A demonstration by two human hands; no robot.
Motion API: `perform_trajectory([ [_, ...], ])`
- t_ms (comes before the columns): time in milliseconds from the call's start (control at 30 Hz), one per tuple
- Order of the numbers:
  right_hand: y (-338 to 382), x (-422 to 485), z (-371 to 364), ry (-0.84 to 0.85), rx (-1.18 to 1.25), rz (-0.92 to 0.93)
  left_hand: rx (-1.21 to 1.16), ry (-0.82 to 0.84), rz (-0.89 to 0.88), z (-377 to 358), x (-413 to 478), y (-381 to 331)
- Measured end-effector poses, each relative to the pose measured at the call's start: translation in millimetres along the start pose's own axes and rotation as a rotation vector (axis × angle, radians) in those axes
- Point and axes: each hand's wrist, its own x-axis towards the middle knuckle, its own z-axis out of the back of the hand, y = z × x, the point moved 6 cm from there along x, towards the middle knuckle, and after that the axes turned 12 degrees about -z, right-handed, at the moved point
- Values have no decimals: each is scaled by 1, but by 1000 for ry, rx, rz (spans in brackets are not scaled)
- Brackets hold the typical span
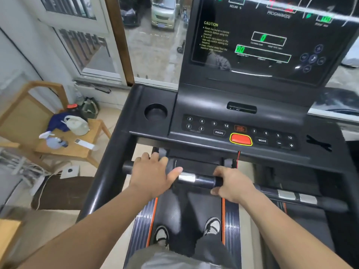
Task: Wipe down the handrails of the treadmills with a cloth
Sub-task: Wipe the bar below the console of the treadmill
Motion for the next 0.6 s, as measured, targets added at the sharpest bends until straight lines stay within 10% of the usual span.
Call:
perform_trajectory([
  [267, 8, 15, 7, 39, -91, -13, -95, -193, -128, -7, 21, -103],
  [600, 9, 15, 7, 100, -21, -59, 45, -250, 103, -5, -15, 42],
])
